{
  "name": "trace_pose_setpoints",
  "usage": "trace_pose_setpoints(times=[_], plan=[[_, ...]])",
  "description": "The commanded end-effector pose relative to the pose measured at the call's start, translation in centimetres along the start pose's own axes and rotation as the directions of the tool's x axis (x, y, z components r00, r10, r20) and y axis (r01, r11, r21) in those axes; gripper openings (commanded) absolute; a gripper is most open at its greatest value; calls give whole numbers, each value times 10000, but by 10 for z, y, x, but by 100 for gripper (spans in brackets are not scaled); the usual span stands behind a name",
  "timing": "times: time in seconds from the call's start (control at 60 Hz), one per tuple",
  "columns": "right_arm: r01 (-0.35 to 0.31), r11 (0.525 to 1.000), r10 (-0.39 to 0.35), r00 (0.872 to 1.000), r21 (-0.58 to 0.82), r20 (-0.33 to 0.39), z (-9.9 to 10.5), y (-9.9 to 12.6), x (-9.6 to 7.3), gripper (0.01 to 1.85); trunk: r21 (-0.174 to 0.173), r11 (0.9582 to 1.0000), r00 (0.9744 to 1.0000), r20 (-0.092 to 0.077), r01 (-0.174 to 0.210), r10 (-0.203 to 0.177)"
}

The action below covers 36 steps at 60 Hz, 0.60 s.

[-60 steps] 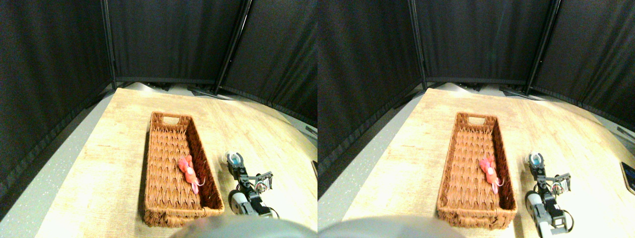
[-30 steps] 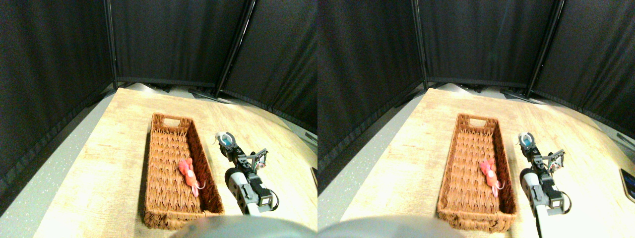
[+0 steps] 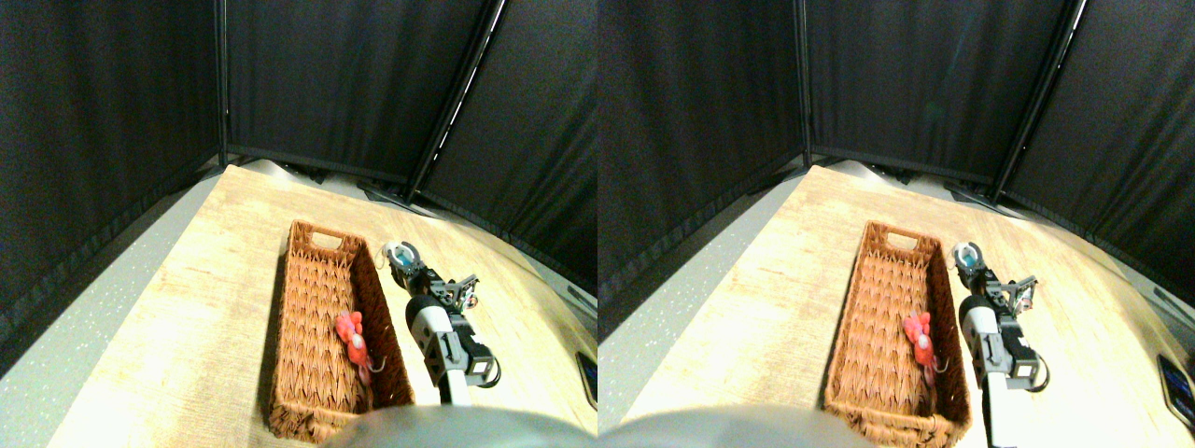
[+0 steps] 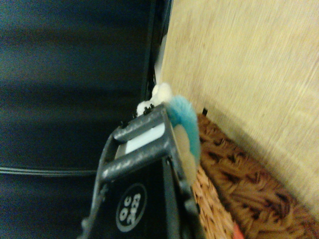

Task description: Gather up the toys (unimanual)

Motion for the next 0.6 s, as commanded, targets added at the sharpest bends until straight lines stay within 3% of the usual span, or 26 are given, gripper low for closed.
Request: trace_pose_setpoints(times=[0.017, 0.283, 0.467, 0.6], plan=[[-302, 9995, 299, 9993, 124, 218, 2, 10, 0, 6, -587, 9980, 9997, 70, -217, 221], [-518, 9983, 512, 9984, -265, -220, -15, 20, 5, 6, -1011, 9931, 9980, 158, -589, 609], [-598, 9966, 657, 9919, 566, -1087, -31, 24, 7, 6, -1237, 9890, 9962, 197, -813, 843], [-639, 9970, 686, 9911, 446, -1139, -39, 25, 7, 6, -1330, 9871, 9955, 193, -893, 926]])
